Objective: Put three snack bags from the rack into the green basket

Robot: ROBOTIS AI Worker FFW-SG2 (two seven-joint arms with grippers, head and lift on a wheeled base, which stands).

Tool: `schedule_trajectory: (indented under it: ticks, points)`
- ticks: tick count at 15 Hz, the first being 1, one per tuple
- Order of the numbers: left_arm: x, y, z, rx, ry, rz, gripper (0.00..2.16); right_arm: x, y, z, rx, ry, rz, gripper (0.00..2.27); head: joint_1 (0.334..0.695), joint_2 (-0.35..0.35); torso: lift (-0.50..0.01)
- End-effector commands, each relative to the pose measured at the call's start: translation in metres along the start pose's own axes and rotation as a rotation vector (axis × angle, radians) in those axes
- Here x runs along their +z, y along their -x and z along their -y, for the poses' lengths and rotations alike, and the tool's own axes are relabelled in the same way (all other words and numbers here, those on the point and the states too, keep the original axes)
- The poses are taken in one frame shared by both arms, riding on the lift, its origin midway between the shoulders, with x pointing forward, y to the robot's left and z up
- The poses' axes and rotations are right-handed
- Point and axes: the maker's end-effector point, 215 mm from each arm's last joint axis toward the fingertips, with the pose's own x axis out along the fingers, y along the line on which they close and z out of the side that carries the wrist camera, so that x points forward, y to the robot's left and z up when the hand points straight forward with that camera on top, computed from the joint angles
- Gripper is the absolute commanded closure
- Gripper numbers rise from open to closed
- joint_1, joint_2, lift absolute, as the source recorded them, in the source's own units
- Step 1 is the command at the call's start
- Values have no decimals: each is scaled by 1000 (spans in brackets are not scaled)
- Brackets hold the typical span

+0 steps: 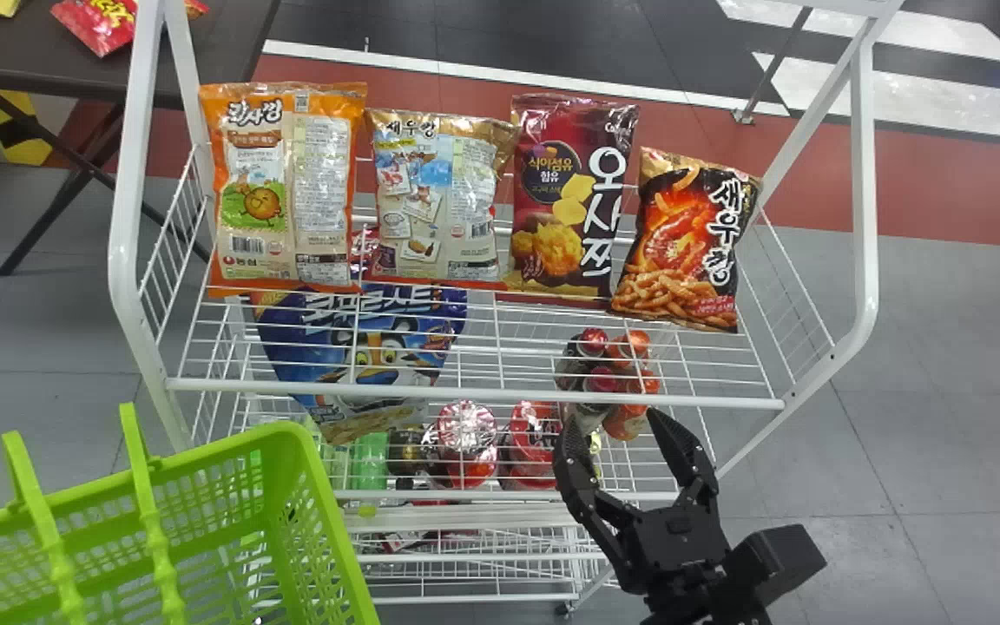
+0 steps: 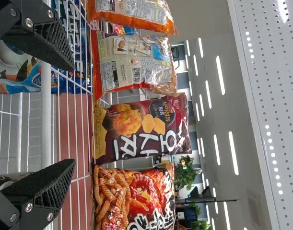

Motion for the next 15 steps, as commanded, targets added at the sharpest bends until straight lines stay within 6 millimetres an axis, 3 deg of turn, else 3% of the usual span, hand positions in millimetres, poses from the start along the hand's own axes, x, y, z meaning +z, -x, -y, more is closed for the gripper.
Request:
schedule_trajectory:
  ticks: [1, 11, 15]
  points:
    - [0, 0, 1, -10, -1, 1, 2145, 0, 0, 0, 0, 0, 1, 137, 695, -225, 0]
    - [-1, 1, -1, -9, 6, 3, 2148, -1, 0, -1, 1, -1, -1, 137, 695, -224, 0]
    - [-1, 0, 0, -11, 5, 2, 2145, 12, -17, -13, 25, -8, 30, 137, 695, -217, 0]
